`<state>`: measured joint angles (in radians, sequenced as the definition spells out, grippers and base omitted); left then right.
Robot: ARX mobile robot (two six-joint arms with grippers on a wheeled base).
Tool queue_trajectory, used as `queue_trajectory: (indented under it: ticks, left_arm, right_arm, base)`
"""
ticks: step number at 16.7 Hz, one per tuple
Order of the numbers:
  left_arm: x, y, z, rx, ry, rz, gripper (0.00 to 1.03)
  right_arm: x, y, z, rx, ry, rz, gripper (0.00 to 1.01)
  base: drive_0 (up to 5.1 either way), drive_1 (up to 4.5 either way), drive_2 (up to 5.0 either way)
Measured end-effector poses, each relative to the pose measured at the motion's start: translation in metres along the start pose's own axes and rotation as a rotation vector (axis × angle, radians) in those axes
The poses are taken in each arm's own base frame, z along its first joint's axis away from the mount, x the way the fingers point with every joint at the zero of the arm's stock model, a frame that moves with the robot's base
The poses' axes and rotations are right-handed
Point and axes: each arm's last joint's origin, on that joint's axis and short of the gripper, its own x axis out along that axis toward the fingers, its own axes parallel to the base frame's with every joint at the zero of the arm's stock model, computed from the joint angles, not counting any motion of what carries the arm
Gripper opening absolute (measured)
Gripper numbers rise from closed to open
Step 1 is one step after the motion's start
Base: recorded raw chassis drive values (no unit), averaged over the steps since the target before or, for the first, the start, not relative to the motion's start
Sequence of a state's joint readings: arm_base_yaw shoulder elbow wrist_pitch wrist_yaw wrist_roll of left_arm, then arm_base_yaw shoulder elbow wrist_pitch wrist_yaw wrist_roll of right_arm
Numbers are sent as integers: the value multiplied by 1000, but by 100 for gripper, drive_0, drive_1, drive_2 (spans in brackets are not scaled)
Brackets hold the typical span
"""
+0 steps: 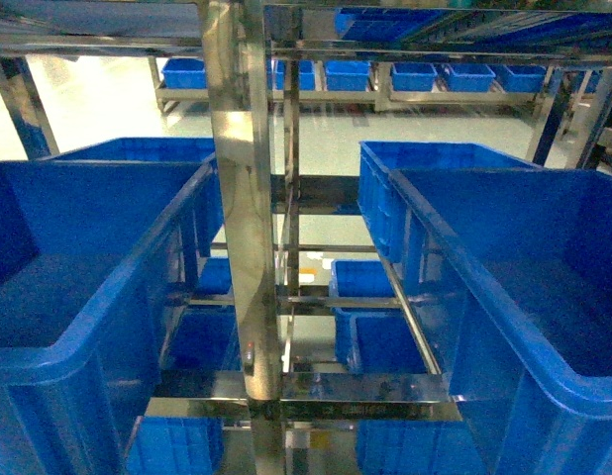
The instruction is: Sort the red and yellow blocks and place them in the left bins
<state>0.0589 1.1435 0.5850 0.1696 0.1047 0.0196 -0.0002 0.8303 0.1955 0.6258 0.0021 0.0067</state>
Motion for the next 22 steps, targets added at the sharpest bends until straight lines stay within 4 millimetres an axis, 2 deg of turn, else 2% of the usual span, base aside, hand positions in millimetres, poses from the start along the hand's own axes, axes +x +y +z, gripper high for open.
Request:
queue_trajectory:
  ticks: [3, 5, 7, 12, 14, 15, 16, 17, 18, 22]
  left_arm:
    - [0, 0, 0, 0, 2, 0, 27]
    - [0, 0, 0, 0, 1, 0, 27]
    - [0, 0, 0, 0, 1, 0, 27]
    - [0, 0, 0, 0, 1, 0, 27]
    - [0, 0, 0, 0, 1, 0, 27]
    - [0, 0, 0, 0, 1, 0, 27]
    - [0, 0, 0, -1, 3, 1, 27]
    - [4, 13, -11, -19, 87, 17, 27]
    - [8, 21, -19, -25, 155, 31, 27]
    - [16, 23, -27, 2, 219, 25, 27]
  right_arm:
    - [-5, 0, 0, 0, -19, 0, 30]
    - [-10, 0, -4, 0, -18, 0, 19]
    - [-17, 0, -14, -4, 8, 0, 1]
    - [-33, 0, -22, -4, -2, 0, 2]
    - [-48, 0, -30, -4, -19, 0, 2]
    - [-49, 0, -29, -5, -31, 0, 34]
    - [-49, 0, -29, -5, -31, 0, 70]
    - [-49, 0, -29, -5, -31, 0, 94]
    - [-49, 0, -29, -4, -31, 0, 99]
    - [-49, 0, -29, -4, -30, 0, 98]
  base:
    - [0, 0, 0]
    - [0, 0, 0]
    - [0, 0, 0]
    - [0, 0, 0]
    - [0, 0, 0]
    - [0, 0, 0]
    - [0, 0, 0]
    - [0, 0, 0]
    - [0, 0, 0]
    - [0, 0, 0]
